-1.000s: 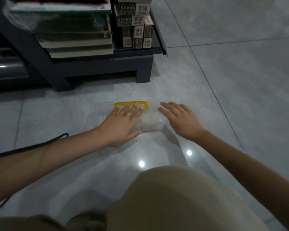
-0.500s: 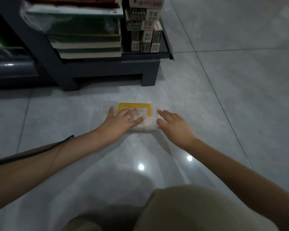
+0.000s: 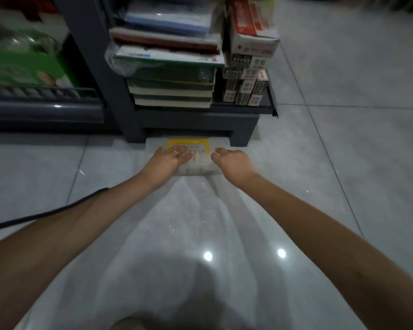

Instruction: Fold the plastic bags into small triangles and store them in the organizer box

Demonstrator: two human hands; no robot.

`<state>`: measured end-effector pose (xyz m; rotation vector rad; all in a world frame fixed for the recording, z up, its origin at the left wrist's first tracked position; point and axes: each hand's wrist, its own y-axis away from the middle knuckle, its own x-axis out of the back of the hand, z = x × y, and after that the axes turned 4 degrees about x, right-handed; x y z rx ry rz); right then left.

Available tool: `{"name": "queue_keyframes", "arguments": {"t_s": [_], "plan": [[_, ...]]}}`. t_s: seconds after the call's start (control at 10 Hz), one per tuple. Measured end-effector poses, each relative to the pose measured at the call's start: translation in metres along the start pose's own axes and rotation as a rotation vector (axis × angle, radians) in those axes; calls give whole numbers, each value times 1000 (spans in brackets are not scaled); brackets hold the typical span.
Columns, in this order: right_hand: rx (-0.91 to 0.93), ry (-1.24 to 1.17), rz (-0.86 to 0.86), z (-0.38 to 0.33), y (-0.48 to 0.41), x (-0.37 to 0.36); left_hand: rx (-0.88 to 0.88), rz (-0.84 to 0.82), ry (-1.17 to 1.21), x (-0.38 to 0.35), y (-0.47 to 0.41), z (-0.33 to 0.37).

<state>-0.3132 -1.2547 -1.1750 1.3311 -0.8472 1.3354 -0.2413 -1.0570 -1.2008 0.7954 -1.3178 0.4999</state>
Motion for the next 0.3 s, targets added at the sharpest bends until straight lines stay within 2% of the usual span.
{"name": "queue_keyframes", "arguments": {"t_s": [0.1,0.2,0.3], "plan": [[-1,25,-56,0,-7,6,-114,47,75,0,-4,-22],[22,-5,-109,-1,-18,17,-156,81,157,0,-6,-35],[36,-78,-38,-7,-31,40,-132,65,127,37,8,-24]]}}
